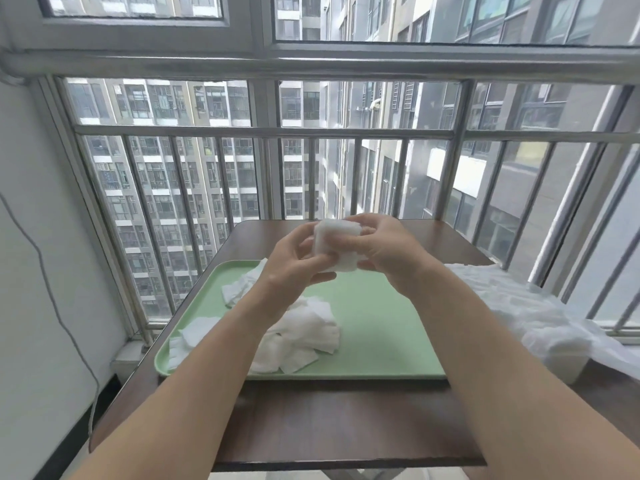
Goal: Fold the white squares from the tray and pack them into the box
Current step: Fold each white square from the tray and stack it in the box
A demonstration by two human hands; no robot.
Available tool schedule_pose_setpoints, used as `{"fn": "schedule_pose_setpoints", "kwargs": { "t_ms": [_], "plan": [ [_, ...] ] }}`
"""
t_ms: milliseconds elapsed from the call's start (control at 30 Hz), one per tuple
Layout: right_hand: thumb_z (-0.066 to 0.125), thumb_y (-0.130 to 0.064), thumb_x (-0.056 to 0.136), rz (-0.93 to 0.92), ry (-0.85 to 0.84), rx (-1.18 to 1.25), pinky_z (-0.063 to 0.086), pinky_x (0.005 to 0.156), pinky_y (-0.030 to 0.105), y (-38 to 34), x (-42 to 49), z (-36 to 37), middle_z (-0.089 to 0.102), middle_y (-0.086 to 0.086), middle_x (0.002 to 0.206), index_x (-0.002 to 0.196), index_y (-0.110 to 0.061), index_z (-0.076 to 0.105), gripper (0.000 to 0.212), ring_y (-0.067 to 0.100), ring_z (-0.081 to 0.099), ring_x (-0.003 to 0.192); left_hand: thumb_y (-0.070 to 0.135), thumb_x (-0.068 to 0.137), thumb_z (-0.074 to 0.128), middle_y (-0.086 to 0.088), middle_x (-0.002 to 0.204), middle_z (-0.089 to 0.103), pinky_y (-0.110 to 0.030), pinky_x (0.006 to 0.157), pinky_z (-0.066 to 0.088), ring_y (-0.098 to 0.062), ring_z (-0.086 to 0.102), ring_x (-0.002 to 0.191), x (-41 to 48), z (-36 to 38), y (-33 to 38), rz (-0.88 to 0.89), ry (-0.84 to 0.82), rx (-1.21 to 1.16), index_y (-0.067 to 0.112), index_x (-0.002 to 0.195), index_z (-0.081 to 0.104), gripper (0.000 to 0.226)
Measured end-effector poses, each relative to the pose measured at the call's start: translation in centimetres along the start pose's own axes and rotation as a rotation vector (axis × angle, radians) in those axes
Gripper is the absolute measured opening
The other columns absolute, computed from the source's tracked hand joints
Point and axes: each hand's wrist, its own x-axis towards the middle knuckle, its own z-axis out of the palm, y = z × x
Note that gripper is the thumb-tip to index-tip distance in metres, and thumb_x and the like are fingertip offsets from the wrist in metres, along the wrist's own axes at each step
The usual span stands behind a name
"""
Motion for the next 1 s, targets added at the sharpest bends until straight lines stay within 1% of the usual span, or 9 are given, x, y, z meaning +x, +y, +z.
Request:
{"fn": "schedule_pose_setpoints", "kwargs": {
  "t_ms": [133, 267, 333, 433, 567, 667, 767, 867, 1000],
  "plan": [
    [0.084, -0.021, 0.080, -0.097, -0.032, -0.413, 0.048, 0.064, 0.018, -2.7, -1.3, -2.1, 0.069, 0.001, 0.091, 0.112, -0.011, 0.069, 0.037, 0.012, 0.066, 0.082, 0.011, 0.081, 0.076, -0.014, 0.119, 0.070, -0.048, 0.093, 0.057, -0.031, 0.070, 0.110, -0.3, 0.8, 0.8, 0.007, -0.096, 0.023, 0.022, 0.126, 0.060, 0.048],
    [0.079, -0.026, 0.084, -0.054, -0.168, -0.712, 0.044, 0.054, 0.012, -5.3, -3.5, -5.8, 0.068, -0.008, 0.073, 0.094, -0.015, 0.072, 0.017, 0.005, 0.061, 0.065, 0.010, 0.084, 0.080, -0.008, 0.109, 0.075, -0.042, 0.083, 0.062, -0.030, 0.074, 0.098, -0.6, 3.3, 2.6, 0.015, -0.167, 0.122, 0.018, 0.121, 0.058, 0.044],
    [0.076, -0.025, 0.087, -0.020, -0.186, -0.757, 0.050, 0.061, 0.015, -6.1, -4.7, -8.2, 0.070, -0.002, 0.087, 0.101, -0.015, 0.070, 0.019, 0.010, 0.065, 0.076, 0.010, 0.090, 0.073, -0.009, 0.103, 0.076, -0.037, 0.074, 0.062, -0.031, 0.076, 0.086, -0.9, 5.1, 3.3, -0.012, -0.193, 0.167, 0.014, 0.120, 0.056, 0.035],
    [0.073, -0.019, 0.090, 0.069, -0.215, -0.697, 0.056, 0.073, 0.021, -6.4, -6.7, -12.7, 0.071, 0.003, 0.104, 0.109, -0.015, 0.065, 0.022, 0.015, 0.071, 0.092, 0.013, 0.094, 0.068, -0.011, 0.099, 0.076, -0.031, 0.063, 0.056, -0.029, 0.076, 0.077, -1.1, 7.7, 3.4, -0.054, -0.208, 0.254, 0.014, 0.116, 0.057, 0.024],
    [0.071, -0.008, 0.089, 0.130, -0.201, -0.541, 0.056, 0.076, 0.024, -4.9, -8.7, -17.5, 0.068, 0.004, 0.101, 0.105, -0.009, 0.063, 0.018, 0.010, 0.071, 0.086, 0.022, 0.089, 0.072, -0.002, 0.099, 0.072, -0.029, 0.065, 0.055, -0.016, 0.071, 0.079, -0.6, 11.4, 2.1, -0.071, -0.200, 0.400, 0.019, 0.108, 0.062, 0.022],
    [0.076, -0.010, 0.081, 0.165, -0.194, -0.431, 0.058, 0.085, 0.032, -3.2, -9.3, -19.2, 0.065, 0.013, 0.113, 0.115, -0.005, 0.060, 0.038, 0.020, 0.070, 0.099, 0.042, 0.067, 0.080, 0.002, 0.115, 0.063, -0.034, 0.089, 0.054, -0.015, 0.062, 0.101, 0.5, 13.7, 0.8, -0.074, -0.207, 0.554, 0.025, 0.116, 0.060, 0.057],
    [0.073, -0.012, 0.072, 0.165, -0.174, -0.341, 0.058, 0.086, 0.035, -2.1, -9.5, -19.9, 0.065, 0.014, 0.117, 0.121, -0.008, 0.059, 0.051, 0.023, 0.070, 0.102, 0.054, 0.054, 0.079, -0.002, 0.137, 0.043, -0.041, 0.110, 0.040, -0.021, 0.041, 0.130, 2.0, 15.4, 0.4, -0.083, -0.294, 0.809, 0.027, 0.141, 0.045, 0.097],
    [0.069, -0.012, 0.074, 0.147, -0.206, -0.280, 0.058, 0.089, 0.038, -1.4, -9.4, -19.9, 0.066, 0.013, 0.118, 0.124, -0.010, 0.061, 0.051, 0.025, 0.069, 0.103, 0.048, 0.063, 0.086, -0.003, 0.145, 0.031, -0.044, 0.115, 0.032, -0.025, 0.028, 0.138, 4.2, 16.7, 0.4, -0.132, -0.407, 0.934, 0.031, 0.152, 0.028, 0.108],
    [0.063, -0.012, 0.078, 0.139, -0.281, -0.238, 0.056, 0.084, 0.034, -0.8, -8.7, -19.5, 0.067, 0.014, 0.109, 0.122, -0.002, 0.061, 0.045, 0.024, 0.070, 0.095, 0.046, 0.065, 0.088, -0.001, 0.145, 0.031, -0.043, 0.119, 0.028, -0.024, 0.025, 0.139, 6.2, 18.0, 0.5, -0.124, -0.520, 1.080, 0.031, 0.154, 0.022, 0.112]
  ]
}}
